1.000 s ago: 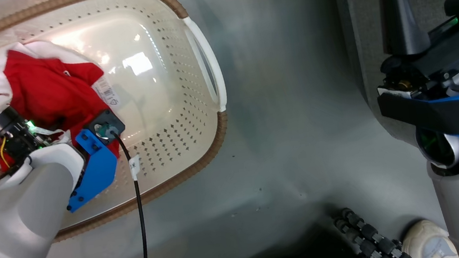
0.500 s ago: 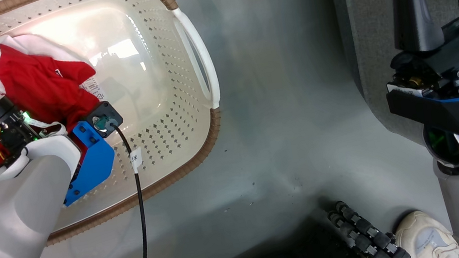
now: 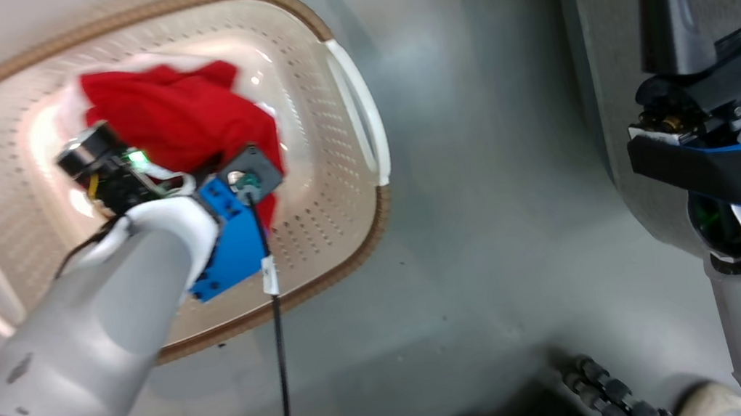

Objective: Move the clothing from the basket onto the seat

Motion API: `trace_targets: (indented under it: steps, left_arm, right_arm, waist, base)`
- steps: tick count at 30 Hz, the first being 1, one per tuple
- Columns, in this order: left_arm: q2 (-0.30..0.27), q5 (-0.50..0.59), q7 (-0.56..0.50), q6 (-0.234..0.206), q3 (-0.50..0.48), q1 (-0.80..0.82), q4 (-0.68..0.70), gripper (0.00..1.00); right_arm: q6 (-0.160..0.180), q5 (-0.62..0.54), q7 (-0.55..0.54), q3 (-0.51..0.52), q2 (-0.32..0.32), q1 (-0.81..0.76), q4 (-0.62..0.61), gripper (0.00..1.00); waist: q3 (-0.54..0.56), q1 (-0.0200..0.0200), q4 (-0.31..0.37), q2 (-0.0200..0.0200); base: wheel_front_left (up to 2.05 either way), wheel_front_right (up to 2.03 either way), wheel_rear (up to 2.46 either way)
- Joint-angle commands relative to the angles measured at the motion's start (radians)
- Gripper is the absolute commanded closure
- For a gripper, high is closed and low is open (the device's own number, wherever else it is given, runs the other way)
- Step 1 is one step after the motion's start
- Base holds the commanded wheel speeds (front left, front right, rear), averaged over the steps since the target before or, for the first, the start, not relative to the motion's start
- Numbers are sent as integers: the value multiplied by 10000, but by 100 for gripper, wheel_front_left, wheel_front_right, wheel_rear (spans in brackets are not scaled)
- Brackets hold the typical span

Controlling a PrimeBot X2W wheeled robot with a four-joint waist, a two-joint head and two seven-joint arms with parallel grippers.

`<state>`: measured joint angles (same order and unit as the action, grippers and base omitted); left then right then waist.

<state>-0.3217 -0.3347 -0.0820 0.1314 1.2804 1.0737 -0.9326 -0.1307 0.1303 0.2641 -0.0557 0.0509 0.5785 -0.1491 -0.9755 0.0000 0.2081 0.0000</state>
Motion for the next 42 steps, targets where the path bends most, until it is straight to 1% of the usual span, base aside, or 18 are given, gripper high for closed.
trace_targets:
  steps: [1,6,7,14,17,21,23,29,32,42]
  left_arm:
    - [172,-133,344,-20,23,147,-6,100]
    - [689,-552,1368,-20,24,7,-215,100]
    - [689,-552,1368,-20,24,7,-215,100]
    - [1314,-1446,2897,-20,24,-226,-603,100]
    - [1556,-1658,3291,-20,-29,-324,-699,100]
    - [1742,-1873,3469,-20,-255,-564,-647,100]
    - [1765,-1923,3480,-43,-568,-615,-299,100]
    - [1528,-1872,3481,-118,-1719,-1199,835,100]
    - [1437,-1750,3481,-207,-2338,-1474,1372,100]
    - [1274,-1290,3485,-284,-4236,-2187,2739,100]
  right_arm:
    - [-1,-111,5,49,-11,-86,95,0]
    - [-1,-351,5,141,-9,-358,398,0]
    - [-1,-351,5,141,-9,-358,398,0]
    - [-1,-633,5,313,-6,-877,834,0]
    - [-1,-673,5,387,-6,-1131,1010,0]
    - [-1,-691,5,344,-6,-1491,1269,0]
    - [-1,-648,5,351,-5,-1662,1396,0]
    - [-1,-572,5,396,-6,-2175,1667,0]
    - [-1,-518,5,369,-6,-2425,1807,0]
    - [-1,-274,5,289,-6,-3145,2188,0]
  waist:
    - [480,0,-359,0]
    - [1317,0,-806,0]
    - [1317,0,-806,0]
    - [2646,0,-1398,0]
    - [3213,0,-1643,0]
    - [3919,0,-1853,0]
    - [4267,0,-1922,0]
    - [5194,0,-2114,0]
    - [5616,0,-2186,0]
    - [6856,0,-2311,0]
  base:
    - [0,0,0]
    - [0,0,0]
    - [0,0,0]
    - [0,0,0]
    - [0,0,0]
    - [0,0,0]
    - [0,0,0]
    - [0,0,0]
    - [0,0,0]
    - [0,0,0]
